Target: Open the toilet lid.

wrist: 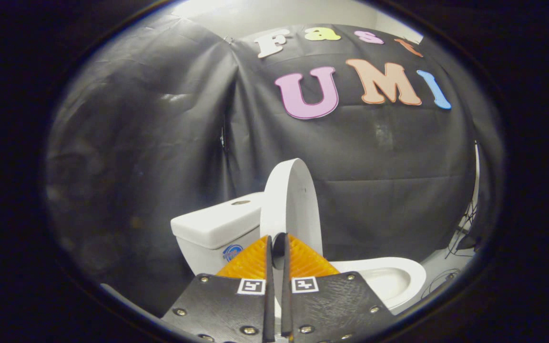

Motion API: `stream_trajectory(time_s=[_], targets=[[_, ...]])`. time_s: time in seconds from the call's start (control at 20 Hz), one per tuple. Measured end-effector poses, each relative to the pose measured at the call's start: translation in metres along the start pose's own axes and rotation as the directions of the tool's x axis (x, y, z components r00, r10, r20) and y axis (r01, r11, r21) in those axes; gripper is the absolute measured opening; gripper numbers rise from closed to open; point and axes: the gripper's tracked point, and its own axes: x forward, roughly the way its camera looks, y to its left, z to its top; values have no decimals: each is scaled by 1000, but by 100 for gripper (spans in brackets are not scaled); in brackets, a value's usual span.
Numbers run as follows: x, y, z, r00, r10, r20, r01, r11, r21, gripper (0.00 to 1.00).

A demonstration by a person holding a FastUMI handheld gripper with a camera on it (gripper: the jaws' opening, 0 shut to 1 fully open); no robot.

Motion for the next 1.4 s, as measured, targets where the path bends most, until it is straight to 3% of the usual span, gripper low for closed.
stream_trajectory(time_s=[0.3, 0.8, 1.1, 1.25, 1.4], targets=[[6, 17, -5, 999, 41, 1, -41, 999, 18, 9], [11, 25, -39, 990, 78, -118, -72, 996, 54, 27], [-4, 6, -34, 987, 64, -144, -56, 996, 65, 81], [-17, -7, -22, 989, 58, -135, -49, 997, 67, 95], [-29, -31, -11, 992, 33, -122, -26, 998, 56, 97]])
